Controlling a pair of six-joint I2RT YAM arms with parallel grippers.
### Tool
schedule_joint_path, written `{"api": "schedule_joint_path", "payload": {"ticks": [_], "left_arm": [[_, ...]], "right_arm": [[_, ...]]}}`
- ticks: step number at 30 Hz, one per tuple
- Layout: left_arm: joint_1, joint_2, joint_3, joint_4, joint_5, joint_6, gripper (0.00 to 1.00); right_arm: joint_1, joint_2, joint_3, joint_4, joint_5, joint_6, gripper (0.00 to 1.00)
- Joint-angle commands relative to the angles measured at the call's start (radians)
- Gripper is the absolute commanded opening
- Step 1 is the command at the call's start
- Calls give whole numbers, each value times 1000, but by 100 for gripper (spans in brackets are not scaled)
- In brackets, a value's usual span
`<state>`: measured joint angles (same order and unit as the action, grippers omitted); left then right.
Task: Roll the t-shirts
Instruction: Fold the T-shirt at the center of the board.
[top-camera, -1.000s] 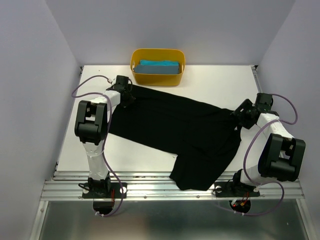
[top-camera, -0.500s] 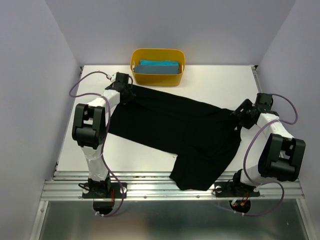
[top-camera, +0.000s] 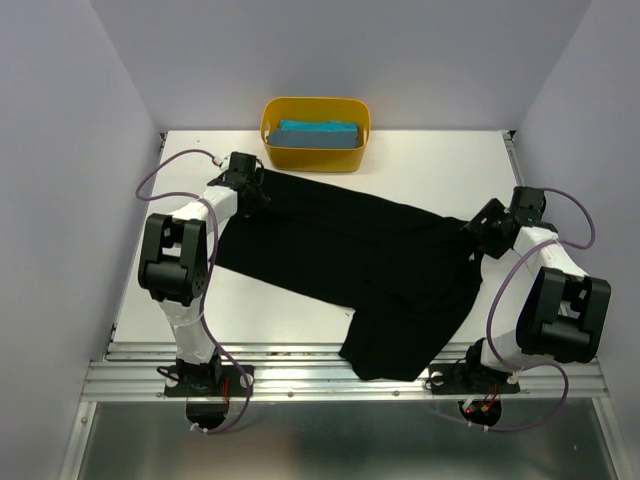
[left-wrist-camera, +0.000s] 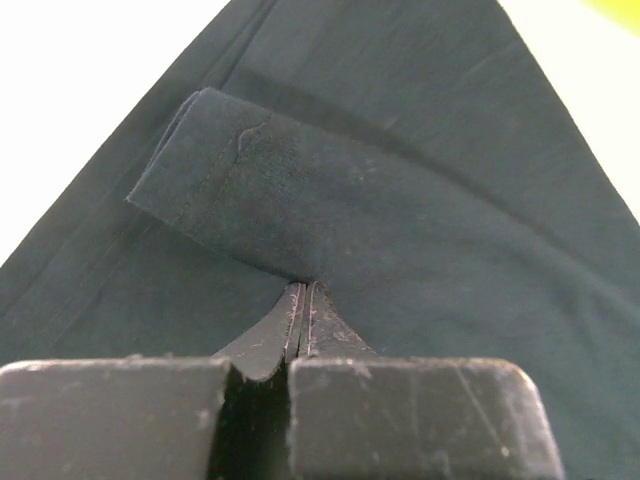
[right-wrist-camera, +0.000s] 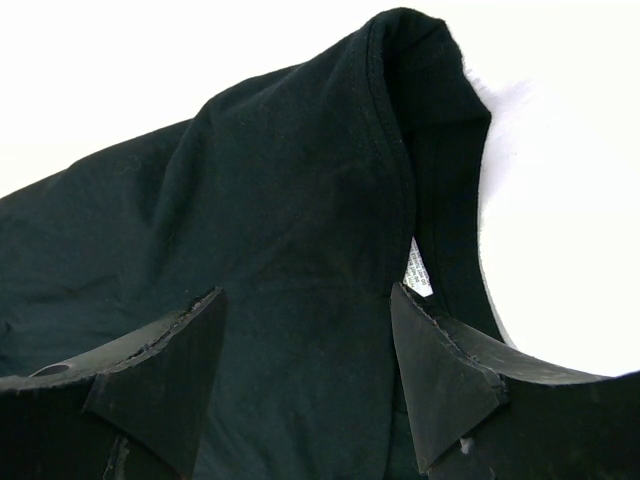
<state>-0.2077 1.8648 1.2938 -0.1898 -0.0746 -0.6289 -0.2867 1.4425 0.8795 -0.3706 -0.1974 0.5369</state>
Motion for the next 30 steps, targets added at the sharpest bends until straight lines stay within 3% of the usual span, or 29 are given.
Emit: {"api": "schedule_joint_path", "payload": {"ticks": [1,10,12,15,21,24,26,30], "left_arm": [[-4,-58,-47,-27,1,17,0],[-4,-39,-59,-33,-8,27,0],[-2,-30,-39,-51,-24,35,11],[-2,-45,1,-83,-57,54,29],[-2,-101,51,-108,-105,74,35],[-7,-101,65,-80,-62,87,35],[-24,-60,99,-80,-2,119,35],[-56,13,163,-83,42,144,35]], "right_arm": [[-6,-30,-11,-1,18,-20,72],[-6,-48,-14,-8,23,-25,73],[-6,-56,-16,-13,24,-26,74],[-6,-71,-19,-17,21,-32,84],[-6,-103,-25,-40,-17,-29,87],[91,-139,-34,-69,50,-32,86],[227,-140,-25,-93,160,-22,87],[288,-67,-34,-64,124,17,87]]}}
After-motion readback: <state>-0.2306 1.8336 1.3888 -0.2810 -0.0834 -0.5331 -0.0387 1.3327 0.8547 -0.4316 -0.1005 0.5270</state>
